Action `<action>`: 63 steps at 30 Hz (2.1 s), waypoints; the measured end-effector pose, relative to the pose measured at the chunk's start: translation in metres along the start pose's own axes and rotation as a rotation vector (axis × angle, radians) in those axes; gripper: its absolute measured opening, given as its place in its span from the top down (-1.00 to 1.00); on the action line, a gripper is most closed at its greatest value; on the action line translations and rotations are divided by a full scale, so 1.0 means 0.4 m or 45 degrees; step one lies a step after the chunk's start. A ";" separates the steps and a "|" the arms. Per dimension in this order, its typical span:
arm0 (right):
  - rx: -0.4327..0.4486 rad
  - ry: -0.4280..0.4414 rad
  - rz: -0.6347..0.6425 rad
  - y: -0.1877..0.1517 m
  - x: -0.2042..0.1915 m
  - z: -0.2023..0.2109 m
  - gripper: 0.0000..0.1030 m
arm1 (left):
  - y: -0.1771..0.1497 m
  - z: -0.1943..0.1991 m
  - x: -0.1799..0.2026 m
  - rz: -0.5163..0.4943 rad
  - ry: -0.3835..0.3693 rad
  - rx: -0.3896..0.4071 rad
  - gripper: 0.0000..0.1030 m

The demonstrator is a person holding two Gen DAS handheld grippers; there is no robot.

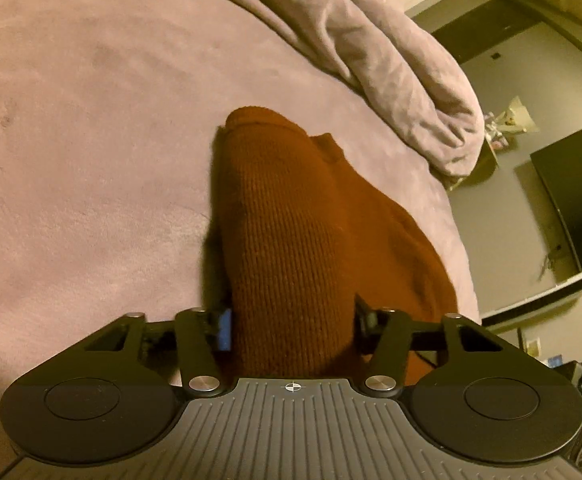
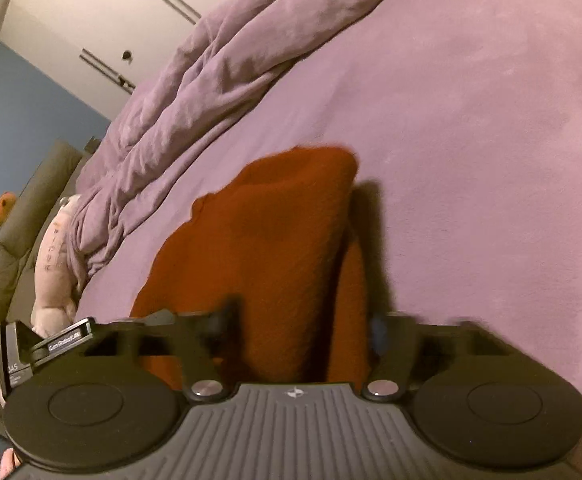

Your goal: Fold small clothes

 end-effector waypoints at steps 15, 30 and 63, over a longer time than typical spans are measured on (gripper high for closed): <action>-0.130 0.058 0.149 -0.134 -0.241 -0.045 -0.02 | 0.020 0.319 -0.105 -0.093 0.348 0.071 -0.23; -0.095 -0.454 0.807 -0.034 -0.415 -0.206 0.76 | 0.109 0.117 -0.011 -0.440 0.676 0.205 -0.44; 0.130 -0.137 -0.027 -0.281 -0.150 0.204 -0.05 | -0.294 0.430 -0.084 -0.410 0.552 0.227 -0.83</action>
Point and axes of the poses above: each gripper's, at about its wrist camera, not at the fingertips, and z roughly against the way its jaws point, x to its right, y to its top, the point moved 7 cm from there along -z, roughly the way its jaws point, and after that the axes turned 7 degrees about z, right-handed, at the moved point
